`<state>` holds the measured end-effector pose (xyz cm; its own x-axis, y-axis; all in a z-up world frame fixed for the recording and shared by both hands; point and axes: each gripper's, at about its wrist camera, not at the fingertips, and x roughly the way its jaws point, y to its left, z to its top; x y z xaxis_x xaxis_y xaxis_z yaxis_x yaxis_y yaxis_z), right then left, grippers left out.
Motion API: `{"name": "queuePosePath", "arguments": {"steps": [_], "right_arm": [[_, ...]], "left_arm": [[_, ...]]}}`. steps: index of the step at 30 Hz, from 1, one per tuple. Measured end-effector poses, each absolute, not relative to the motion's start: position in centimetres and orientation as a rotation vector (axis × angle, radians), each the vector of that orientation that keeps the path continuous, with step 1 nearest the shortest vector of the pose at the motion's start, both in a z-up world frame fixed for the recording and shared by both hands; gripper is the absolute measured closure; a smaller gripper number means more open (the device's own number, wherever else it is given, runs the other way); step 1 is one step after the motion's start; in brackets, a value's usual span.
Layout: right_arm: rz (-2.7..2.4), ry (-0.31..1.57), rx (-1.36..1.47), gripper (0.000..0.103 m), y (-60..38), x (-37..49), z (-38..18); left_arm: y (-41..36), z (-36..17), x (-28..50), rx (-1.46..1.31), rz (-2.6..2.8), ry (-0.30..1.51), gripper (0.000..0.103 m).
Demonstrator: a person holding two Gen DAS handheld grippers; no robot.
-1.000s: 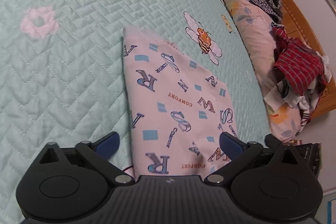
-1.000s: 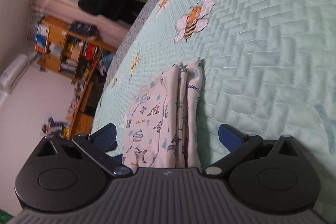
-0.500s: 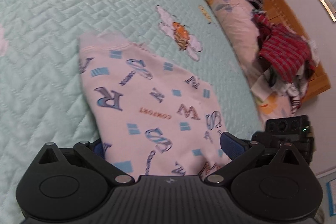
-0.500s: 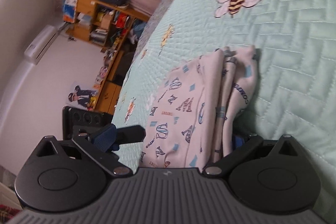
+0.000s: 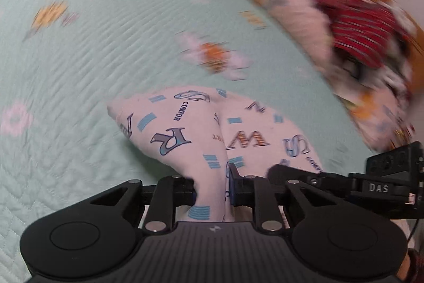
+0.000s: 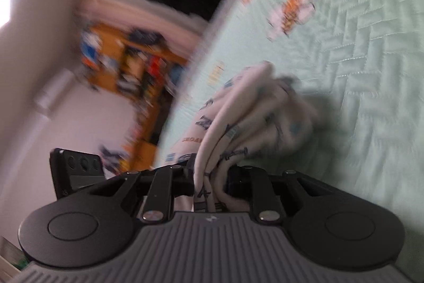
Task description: Fold clothes
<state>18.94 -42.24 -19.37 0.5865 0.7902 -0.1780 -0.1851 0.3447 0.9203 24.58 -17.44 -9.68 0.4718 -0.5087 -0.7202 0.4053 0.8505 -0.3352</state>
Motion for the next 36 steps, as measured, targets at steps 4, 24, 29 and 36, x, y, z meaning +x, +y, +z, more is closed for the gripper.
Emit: {"name": "queuePosePath", "arguments": {"steps": [4,24,29,36], "right_arm": [[0.615,0.517,1.093,0.081,-48.3,10.0,-16.2],[-0.602,0.180,1.347,0.077,-77.9,-34.6,-25.0],[-0.585,0.158,1.292,0.058,-77.1,-34.9,-23.7],[-0.847,0.144,1.007,0.034,-71.6,-34.5,-15.9]], "left_arm": [[-25.3,-4.9,20.1,-0.018,-0.768,0.875,0.082],[-70.5,-18.5,-2.2,0.499,-1.277,1.051,0.038],[-67.0,-16.9,0.2,0.352,-1.172,1.077,0.028],[-58.2,-9.3,1.2,0.420,-0.969,0.728,0.010]]}}
